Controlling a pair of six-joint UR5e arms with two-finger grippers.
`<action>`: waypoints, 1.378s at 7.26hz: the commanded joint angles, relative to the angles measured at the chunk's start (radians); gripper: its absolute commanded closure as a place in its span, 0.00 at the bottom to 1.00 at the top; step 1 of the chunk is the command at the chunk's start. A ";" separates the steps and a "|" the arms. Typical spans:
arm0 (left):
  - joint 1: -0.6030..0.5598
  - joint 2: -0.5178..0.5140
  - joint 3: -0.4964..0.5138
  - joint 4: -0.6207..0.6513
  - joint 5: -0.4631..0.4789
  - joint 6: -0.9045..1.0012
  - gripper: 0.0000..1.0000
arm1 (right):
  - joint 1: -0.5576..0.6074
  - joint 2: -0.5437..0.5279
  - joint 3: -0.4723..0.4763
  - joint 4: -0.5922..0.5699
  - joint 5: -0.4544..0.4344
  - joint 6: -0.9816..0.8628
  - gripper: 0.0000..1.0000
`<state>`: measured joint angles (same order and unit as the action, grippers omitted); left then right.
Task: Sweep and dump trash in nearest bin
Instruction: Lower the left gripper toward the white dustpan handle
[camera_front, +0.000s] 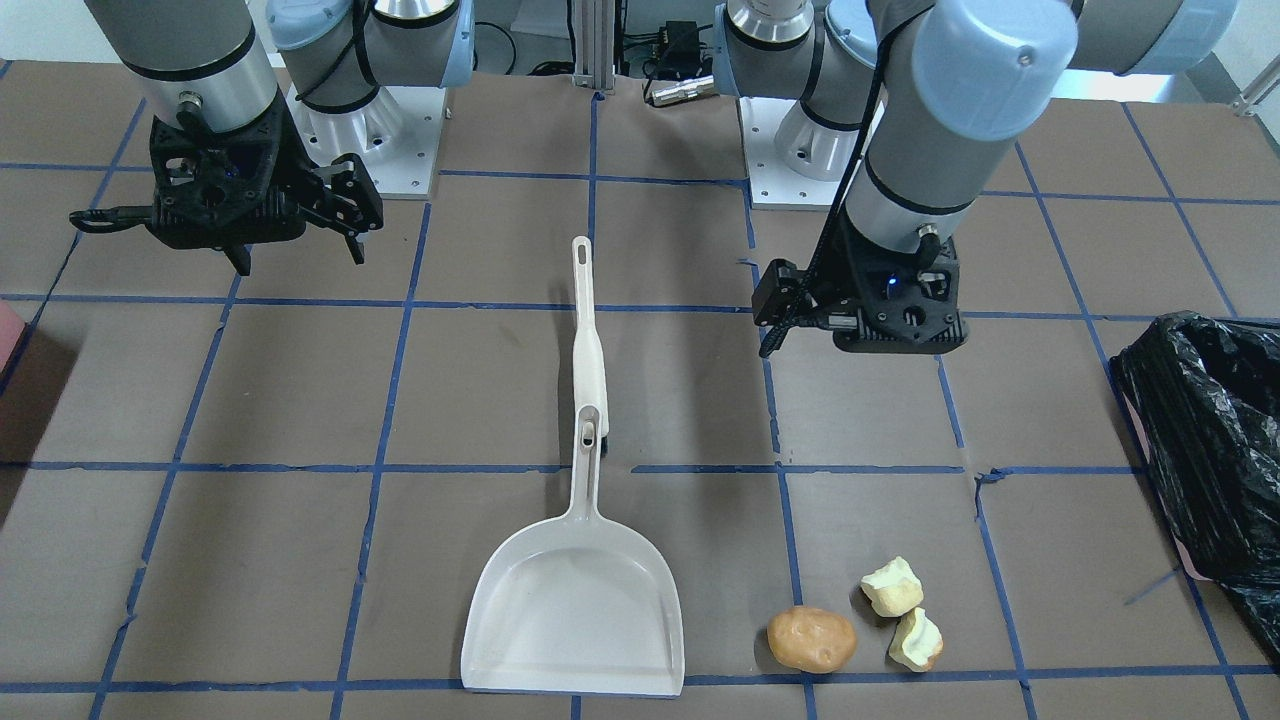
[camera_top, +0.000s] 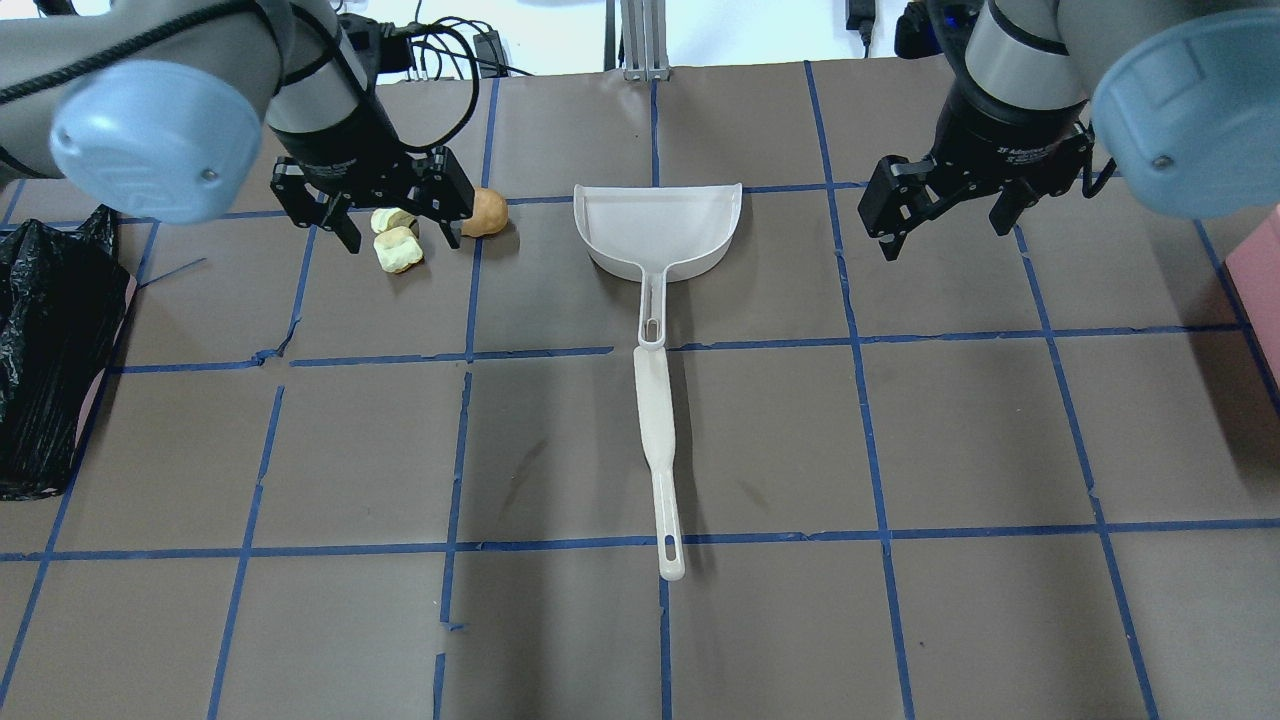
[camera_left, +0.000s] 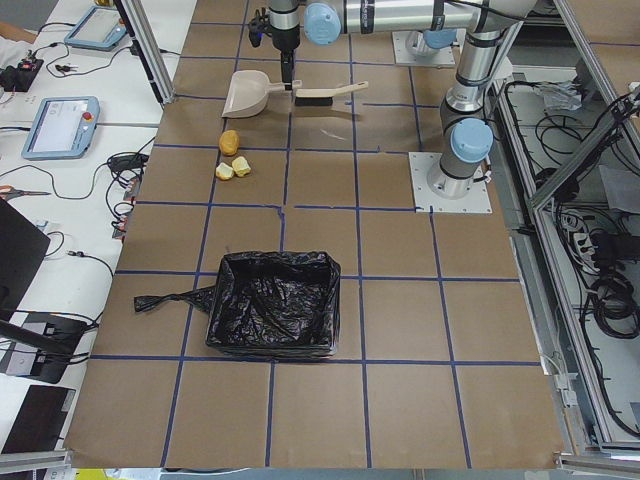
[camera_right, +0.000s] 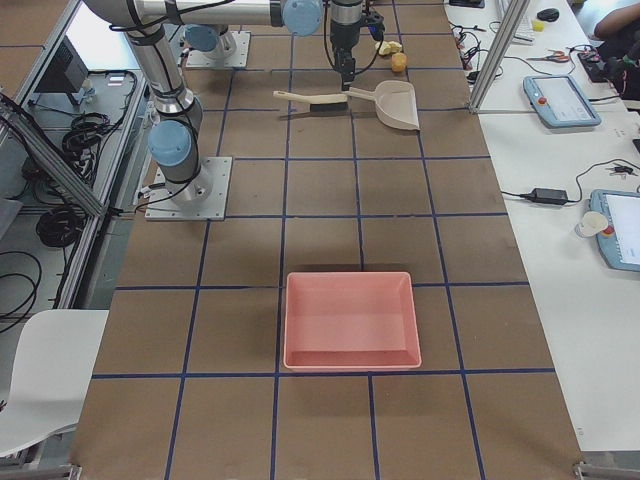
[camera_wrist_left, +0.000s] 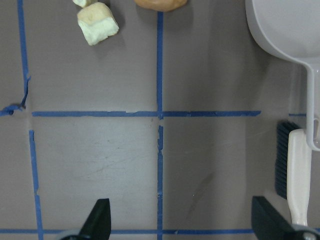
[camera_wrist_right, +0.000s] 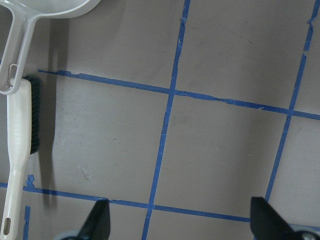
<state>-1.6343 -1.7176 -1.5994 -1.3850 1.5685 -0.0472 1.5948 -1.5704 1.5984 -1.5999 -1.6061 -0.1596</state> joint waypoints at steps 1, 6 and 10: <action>-0.062 -0.025 -0.099 0.190 -0.008 -0.006 0.00 | 0.001 0.001 0.000 -0.002 0.000 0.000 0.00; -0.179 -0.138 -0.085 0.372 -0.022 -0.107 0.00 | 0.001 0.003 0.000 -0.002 0.000 0.000 0.00; -0.301 -0.249 -0.090 0.500 -0.018 -0.181 0.00 | 0.001 0.000 -0.002 0.000 0.000 0.000 0.00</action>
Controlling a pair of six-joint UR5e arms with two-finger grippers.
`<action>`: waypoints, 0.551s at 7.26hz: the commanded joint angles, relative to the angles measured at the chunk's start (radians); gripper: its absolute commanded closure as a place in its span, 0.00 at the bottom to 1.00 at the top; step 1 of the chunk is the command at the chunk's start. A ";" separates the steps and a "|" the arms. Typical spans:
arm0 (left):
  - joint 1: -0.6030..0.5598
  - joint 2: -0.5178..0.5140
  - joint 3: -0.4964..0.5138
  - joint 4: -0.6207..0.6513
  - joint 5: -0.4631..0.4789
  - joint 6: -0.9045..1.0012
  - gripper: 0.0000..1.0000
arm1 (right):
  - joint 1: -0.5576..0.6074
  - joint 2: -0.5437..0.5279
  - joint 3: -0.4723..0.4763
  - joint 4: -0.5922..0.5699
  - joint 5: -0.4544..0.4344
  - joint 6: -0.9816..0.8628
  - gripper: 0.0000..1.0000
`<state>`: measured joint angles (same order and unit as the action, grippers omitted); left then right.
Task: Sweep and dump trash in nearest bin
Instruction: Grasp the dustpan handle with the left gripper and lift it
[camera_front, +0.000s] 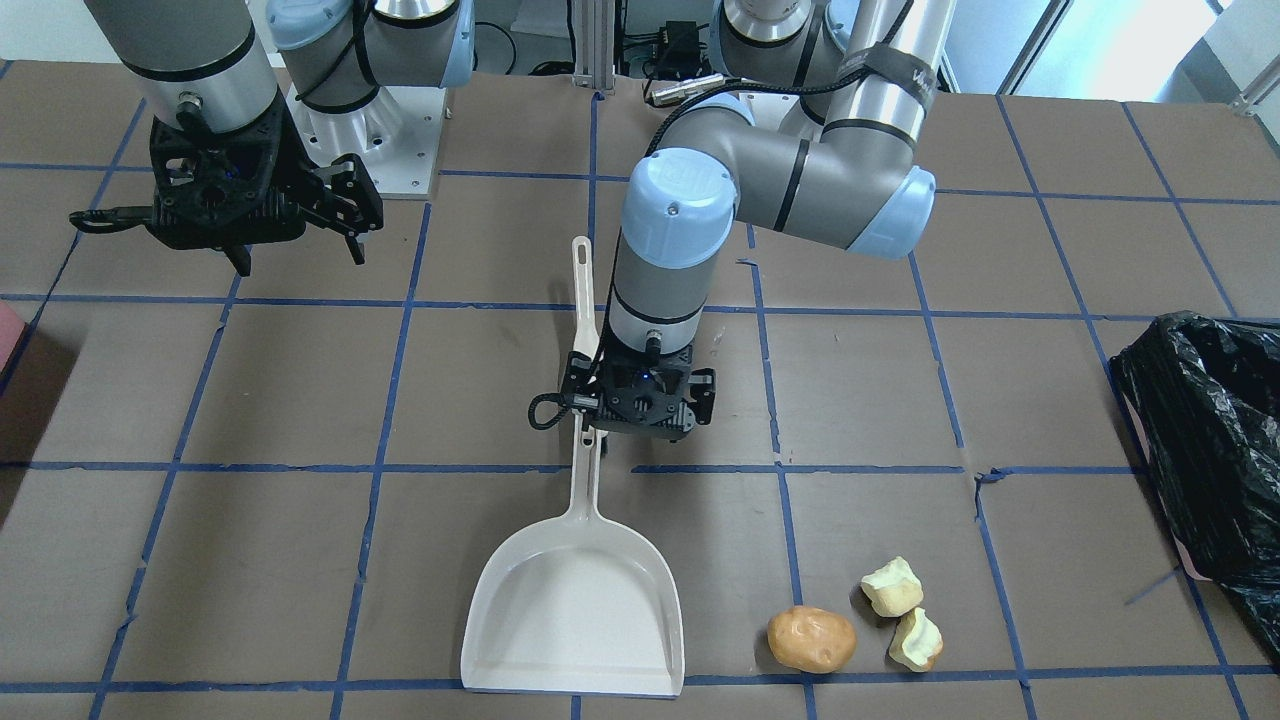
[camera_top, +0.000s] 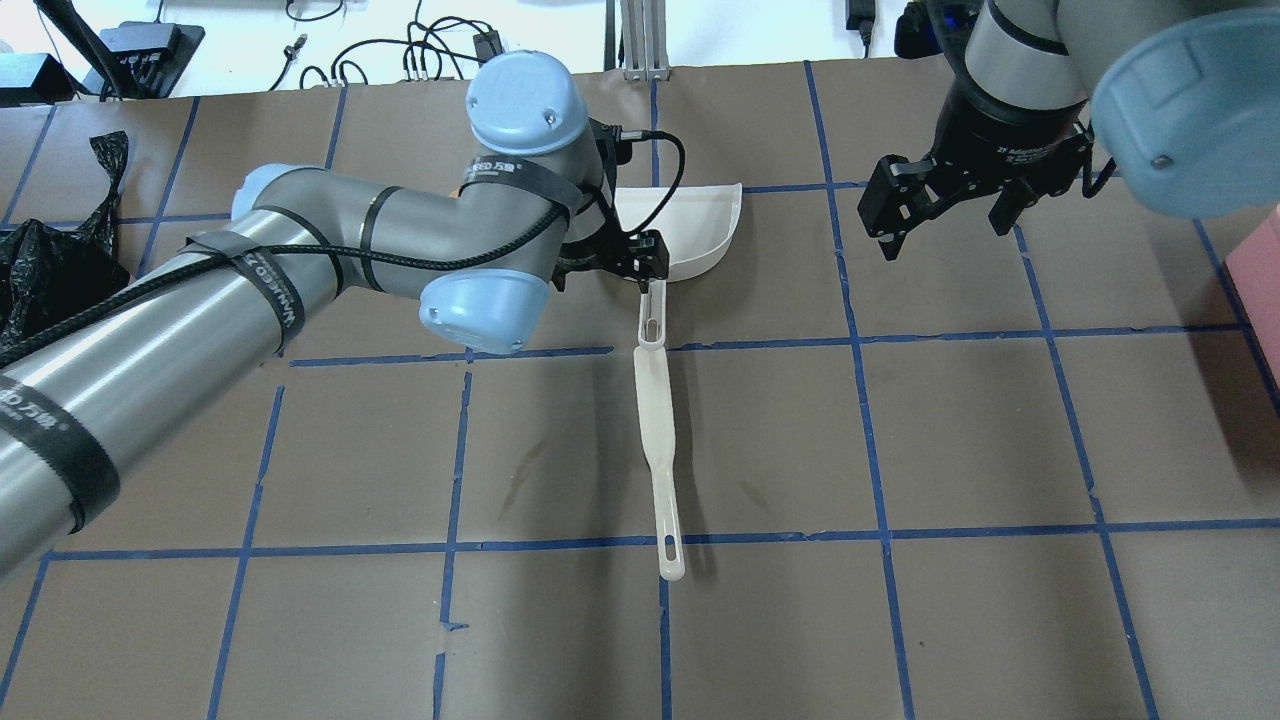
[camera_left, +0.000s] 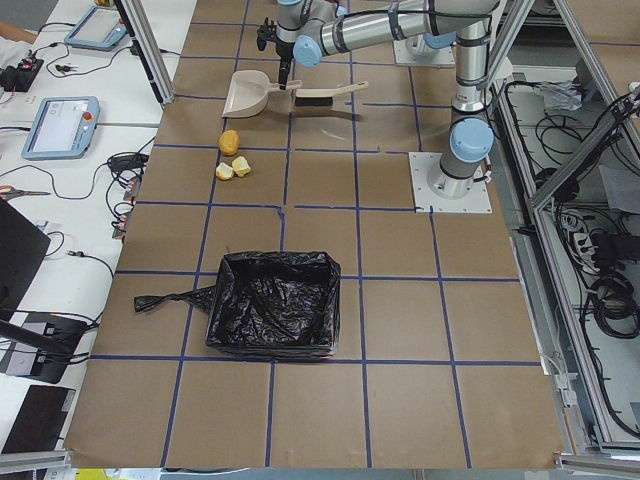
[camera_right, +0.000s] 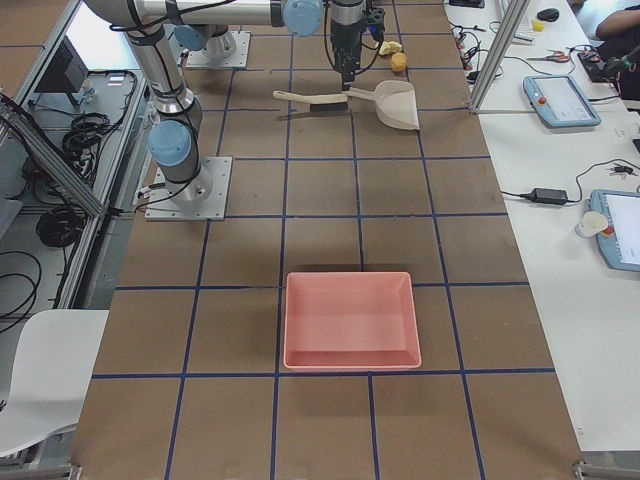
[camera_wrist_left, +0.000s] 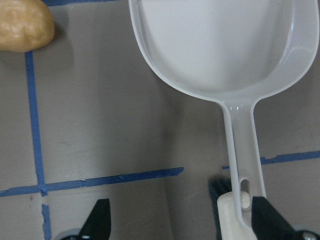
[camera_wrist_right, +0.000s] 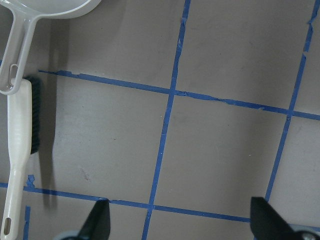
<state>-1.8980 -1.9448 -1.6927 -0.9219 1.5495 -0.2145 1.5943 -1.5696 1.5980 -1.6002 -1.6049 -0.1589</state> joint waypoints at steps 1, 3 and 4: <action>-0.071 -0.031 -0.010 0.067 0.009 -0.046 0.00 | 0.001 0.005 -0.004 0.000 -0.003 -0.007 0.00; -0.076 -0.065 -0.008 0.074 0.014 -0.049 0.02 | -0.001 0.000 -0.004 0.002 -0.003 -0.011 0.00; -0.078 -0.080 -0.001 0.077 0.035 -0.049 0.02 | 0.001 0.012 -0.009 0.000 -0.001 -0.013 0.00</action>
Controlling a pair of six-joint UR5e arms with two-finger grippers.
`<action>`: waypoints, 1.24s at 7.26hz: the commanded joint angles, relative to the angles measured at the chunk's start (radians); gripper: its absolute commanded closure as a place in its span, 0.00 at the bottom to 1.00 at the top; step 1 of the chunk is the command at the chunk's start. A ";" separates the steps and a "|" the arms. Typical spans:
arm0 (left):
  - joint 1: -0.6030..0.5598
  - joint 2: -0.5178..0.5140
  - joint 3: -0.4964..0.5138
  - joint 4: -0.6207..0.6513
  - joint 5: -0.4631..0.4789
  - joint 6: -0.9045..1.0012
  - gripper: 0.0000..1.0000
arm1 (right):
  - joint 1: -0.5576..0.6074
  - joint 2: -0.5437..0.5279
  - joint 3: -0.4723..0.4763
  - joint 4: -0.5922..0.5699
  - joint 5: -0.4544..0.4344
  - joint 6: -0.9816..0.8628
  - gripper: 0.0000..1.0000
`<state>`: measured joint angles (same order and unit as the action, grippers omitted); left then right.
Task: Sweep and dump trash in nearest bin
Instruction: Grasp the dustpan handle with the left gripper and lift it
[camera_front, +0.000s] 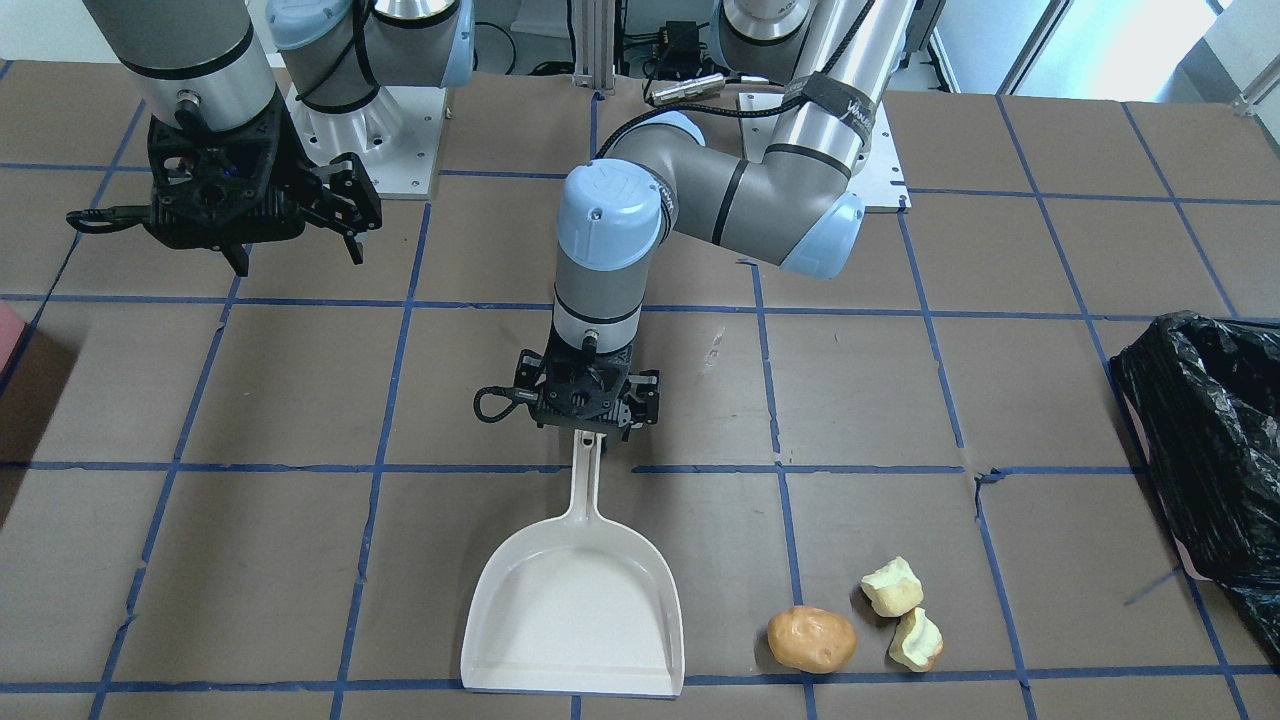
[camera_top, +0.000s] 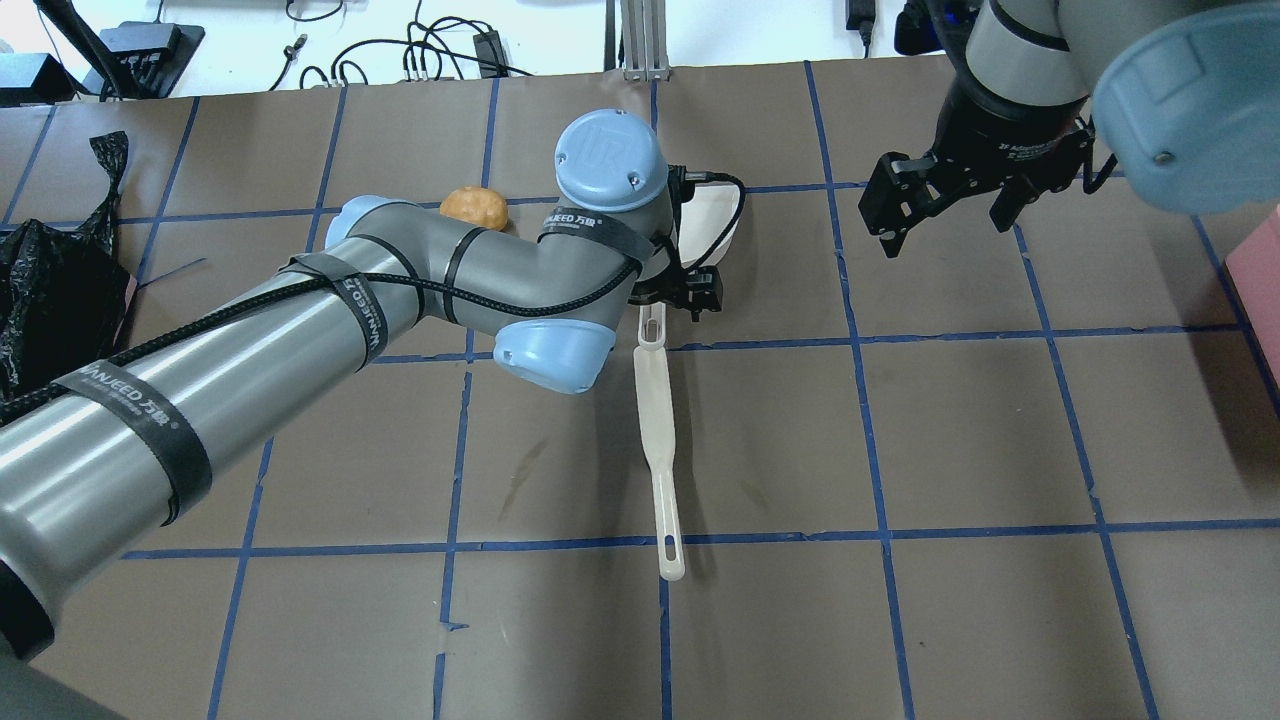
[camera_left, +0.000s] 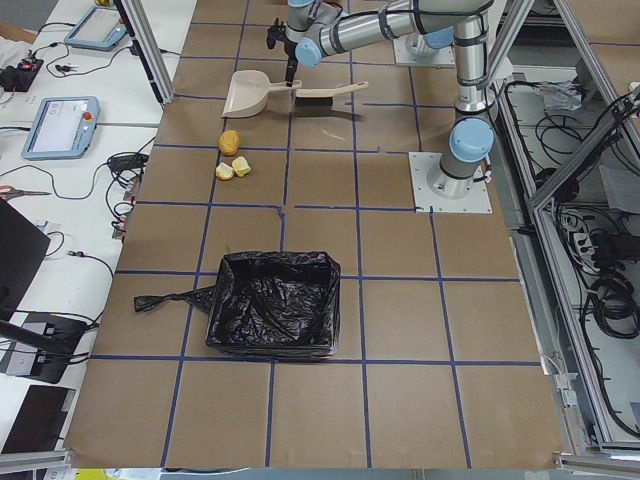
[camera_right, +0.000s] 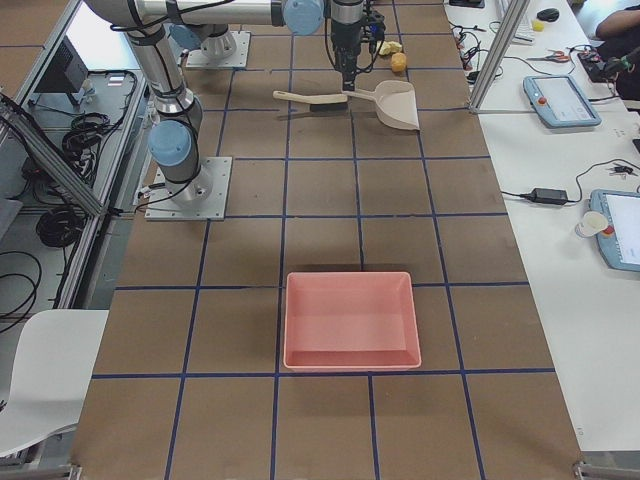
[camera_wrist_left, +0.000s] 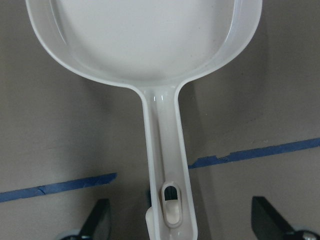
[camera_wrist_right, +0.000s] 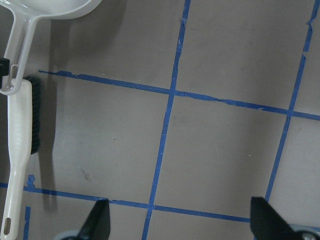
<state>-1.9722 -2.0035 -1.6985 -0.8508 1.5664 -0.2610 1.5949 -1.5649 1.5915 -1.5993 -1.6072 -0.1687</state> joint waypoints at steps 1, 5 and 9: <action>-0.004 -0.029 0.020 0.009 0.017 -0.006 0.02 | 0.000 0.005 -0.008 -0.002 -0.003 0.001 0.00; -0.004 -0.067 0.031 0.024 0.024 0.015 0.43 | -0.007 0.006 -0.015 0.002 -0.010 0.015 0.00; 0.006 -0.069 0.032 0.019 0.046 0.037 0.76 | -0.003 0.036 0.016 0.005 0.116 0.021 0.00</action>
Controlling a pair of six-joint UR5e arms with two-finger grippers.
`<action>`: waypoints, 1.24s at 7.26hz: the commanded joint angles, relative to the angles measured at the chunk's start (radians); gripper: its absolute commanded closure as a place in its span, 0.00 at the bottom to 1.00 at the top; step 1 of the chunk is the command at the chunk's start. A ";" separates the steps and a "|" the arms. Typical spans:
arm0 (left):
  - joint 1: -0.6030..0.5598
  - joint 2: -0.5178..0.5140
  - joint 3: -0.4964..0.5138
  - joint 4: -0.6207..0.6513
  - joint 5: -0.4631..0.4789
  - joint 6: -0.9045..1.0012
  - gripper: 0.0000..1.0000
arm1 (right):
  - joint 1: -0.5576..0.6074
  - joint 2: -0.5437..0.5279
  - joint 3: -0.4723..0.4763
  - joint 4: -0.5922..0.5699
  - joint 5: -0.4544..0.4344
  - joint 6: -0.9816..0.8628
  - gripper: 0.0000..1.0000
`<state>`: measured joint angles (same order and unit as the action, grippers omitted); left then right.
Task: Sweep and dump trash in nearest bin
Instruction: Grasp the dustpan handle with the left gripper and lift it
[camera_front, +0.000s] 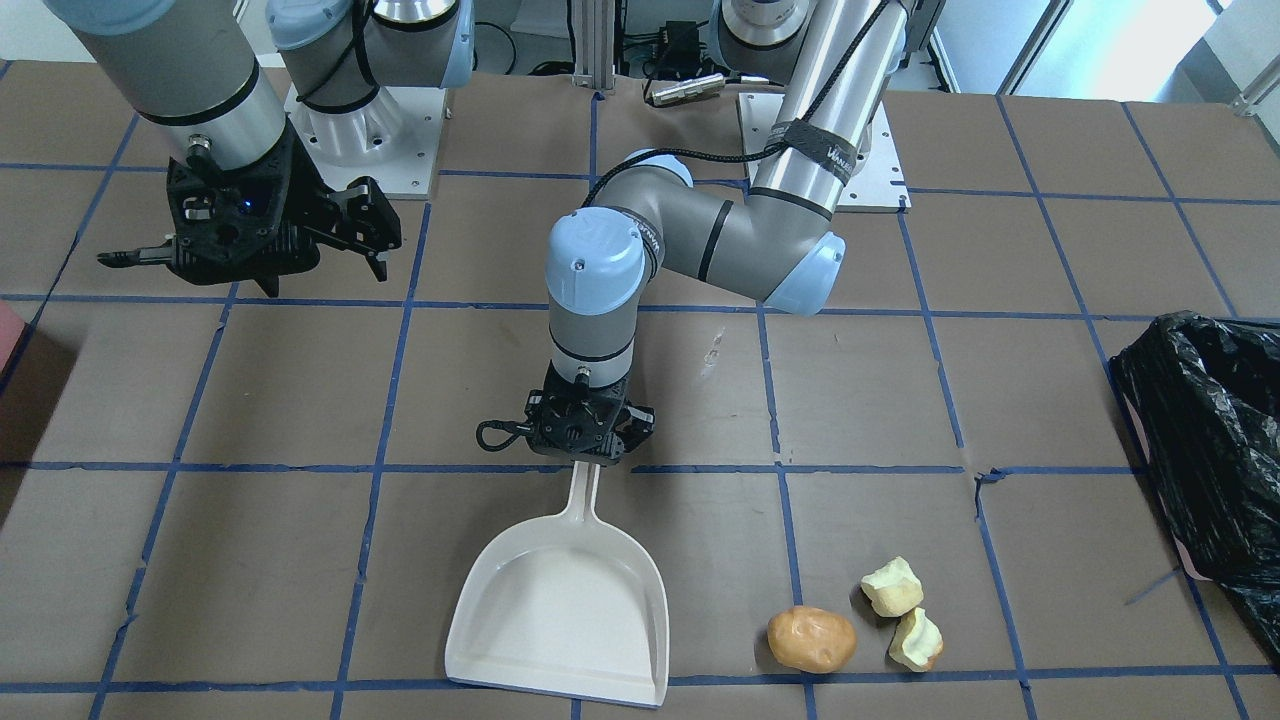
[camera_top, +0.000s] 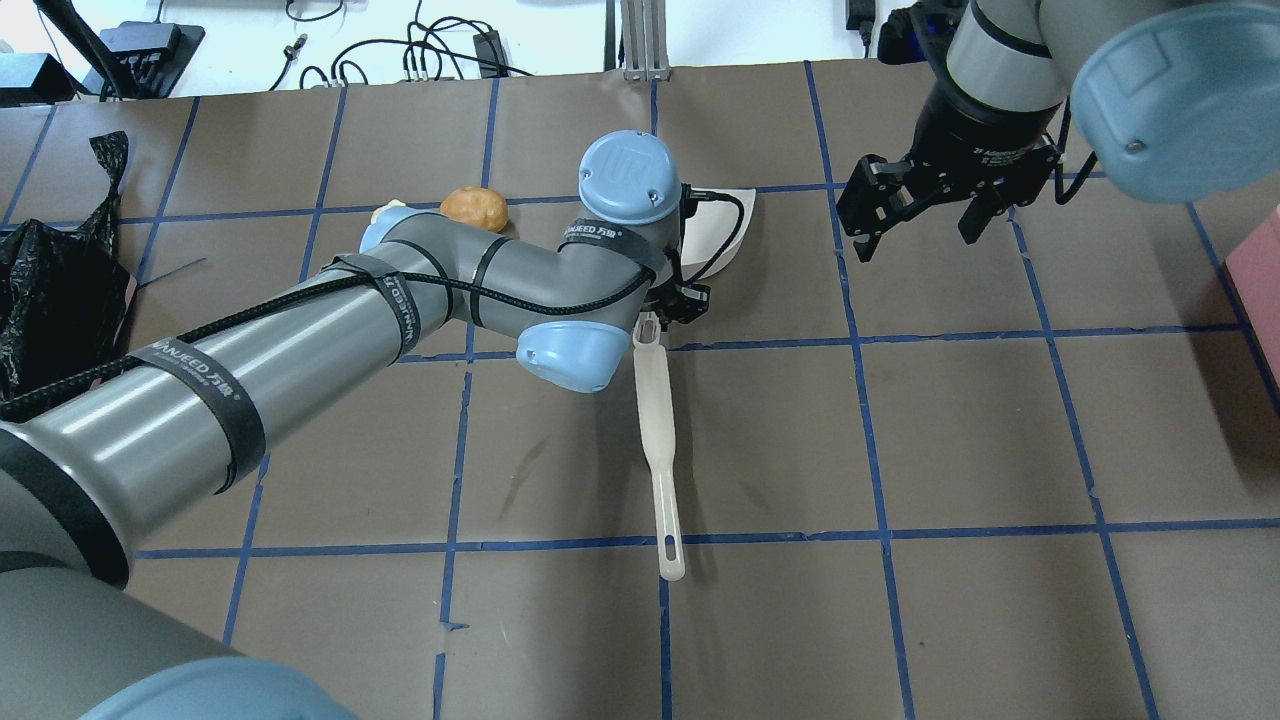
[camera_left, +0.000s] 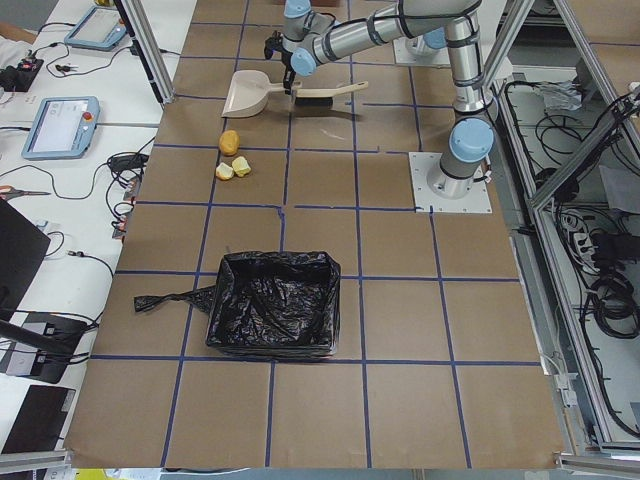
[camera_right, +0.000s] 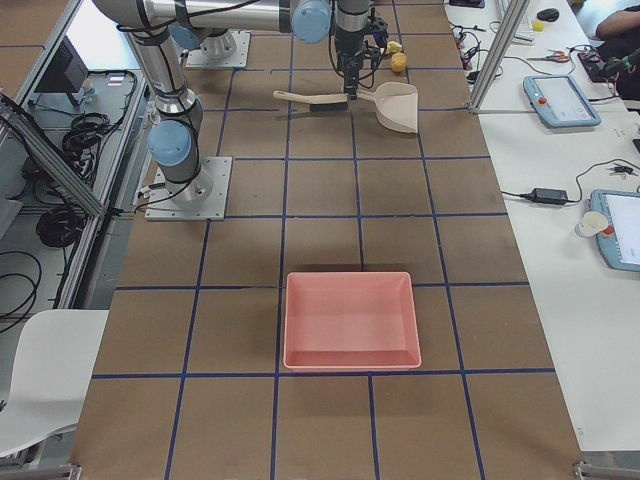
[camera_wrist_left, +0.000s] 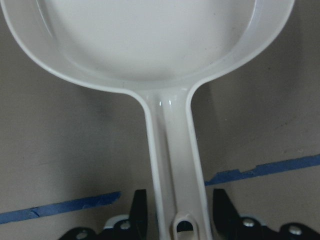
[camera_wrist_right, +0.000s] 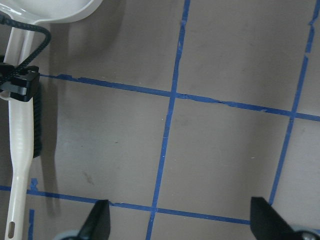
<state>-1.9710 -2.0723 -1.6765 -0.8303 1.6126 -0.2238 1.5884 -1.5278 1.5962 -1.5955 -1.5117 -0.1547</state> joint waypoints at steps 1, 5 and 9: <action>0.017 0.006 0.012 0.000 -0.003 0.000 0.86 | 0.005 -0.012 0.054 0.000 0.021 0.042 0.00; 0.199 0.107 0.099 -0.210 -0.093 0.122 0.92 | 0.068 -0.046 0.116 0.003 0.019 0.110 0.00; 0.392 0.204 0.173 -0.476 -0.070 0.564 0.93 | 0.207 -0.011 0.131 -0.033 0.016 0.151 0.03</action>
<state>-1.6371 -1.9014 -1.4991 -1.2406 1.5232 0.1682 1.7346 -1.5569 1.7166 -1.6131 -1.4990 -0.0308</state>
